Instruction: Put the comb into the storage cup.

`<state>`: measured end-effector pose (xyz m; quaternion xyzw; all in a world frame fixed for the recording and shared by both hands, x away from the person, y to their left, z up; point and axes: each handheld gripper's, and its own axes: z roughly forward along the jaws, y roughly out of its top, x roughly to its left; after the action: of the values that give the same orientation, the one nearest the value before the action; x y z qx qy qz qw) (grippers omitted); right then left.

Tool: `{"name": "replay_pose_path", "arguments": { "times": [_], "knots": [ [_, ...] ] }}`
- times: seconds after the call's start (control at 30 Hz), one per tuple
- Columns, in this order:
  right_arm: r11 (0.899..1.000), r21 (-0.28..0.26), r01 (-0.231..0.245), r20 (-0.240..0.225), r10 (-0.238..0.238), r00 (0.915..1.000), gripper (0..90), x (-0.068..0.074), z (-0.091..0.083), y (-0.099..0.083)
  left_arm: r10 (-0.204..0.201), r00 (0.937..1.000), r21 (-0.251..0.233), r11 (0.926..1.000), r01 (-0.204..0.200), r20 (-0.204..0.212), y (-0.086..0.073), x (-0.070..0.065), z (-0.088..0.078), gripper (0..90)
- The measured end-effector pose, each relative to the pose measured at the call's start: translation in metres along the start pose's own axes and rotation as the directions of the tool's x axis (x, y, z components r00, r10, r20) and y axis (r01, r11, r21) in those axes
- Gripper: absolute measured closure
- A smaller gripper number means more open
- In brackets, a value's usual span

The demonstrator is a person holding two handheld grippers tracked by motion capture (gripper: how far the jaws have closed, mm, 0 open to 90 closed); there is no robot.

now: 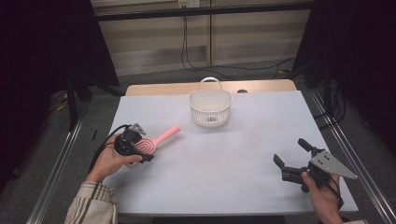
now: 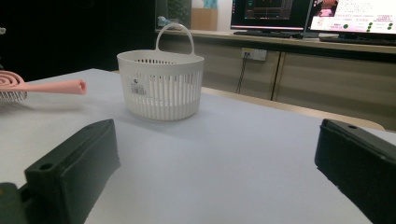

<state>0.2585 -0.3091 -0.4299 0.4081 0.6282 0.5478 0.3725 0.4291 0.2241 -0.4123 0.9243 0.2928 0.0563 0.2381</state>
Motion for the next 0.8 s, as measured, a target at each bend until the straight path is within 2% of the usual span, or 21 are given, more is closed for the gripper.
{"name": "replay_pose_path", "arguments": {
  "times": [0.13, 0.27, 0.33, 0.37, 0.43, 0.57, 0.77, 0.8],
  "knots": [
    [1.0, 0.0, 0.001, 0.0, -0.001, 1.0, 0.0, 0.0, 0.0, 0.0, -0.005, 1.0, -0.019, 0.9998, 0.005, -0.003, 0.0, 0.001, -0.004, 20.2],
    [1.0, -0.001, 0.0, -0.004, 0.0, 1.0, 0.0, 0.0, 0.0, 0.0, -0.03, 0.9995, -0.075, 0.9968, 0.03, -0.001, 0.001, 0.001, -0.008, 20.2],
    [1.0, 0.001, 0.001, 0.0, -0.001, 1.0, 0.0, 0.0, 0.0, 0.0, -0.031, 0.9995, -0.089, 0.9956, 0.031, 0.002, 0.001, 0.001, -0.011, 20.2],
    [1.0, 0.0, 0.001, 0.0, -0.001, 1.0, 0.0, 0.0, 0.0, 0.0, -0.023, 0.9997, -0.093, 0.9954, 0.022, -0.009, 0.002, 0.001, -0.012, 20.2],
    [1.0, -0.003, 0.0, -0.004, 0.0, 1.0, 0.0, 0.0, 0.0, 0.0, -0.029, 0.9996, -0.105, 0.994, 0.029, 0.0, 0.002, 0.0, -0.014, 20.2],
    [1.0, -0.001, 0.0, -0.004, 0.0, 1.0, 0.0, 0.0, 0.0, 0.0, -0.023, 0.9997, -0.126, 0.9917, 0.022, -0.007, 0.003, -0.002, -0.017, 20.2],
    [1.0, -0.003, -0.002, -0.004, 0.002, 1.0, 0.0, 0.0, 0.0, 0.0, -0.014, 0.9999, -0.136, 0.9906, 0.014, 0.003, 0.005, -0.004, -0.019, 20.2],
    [1.0, -0.003, -0.004, -0.005, 0.004, 1.0, 0.0, 0.0, 0.0, 0.0, -0.001, 1.0, -0.137, 0.9906, 0.001, 0.001, 0.006, -0.005, -0.019, 20.2]
  ]
}}
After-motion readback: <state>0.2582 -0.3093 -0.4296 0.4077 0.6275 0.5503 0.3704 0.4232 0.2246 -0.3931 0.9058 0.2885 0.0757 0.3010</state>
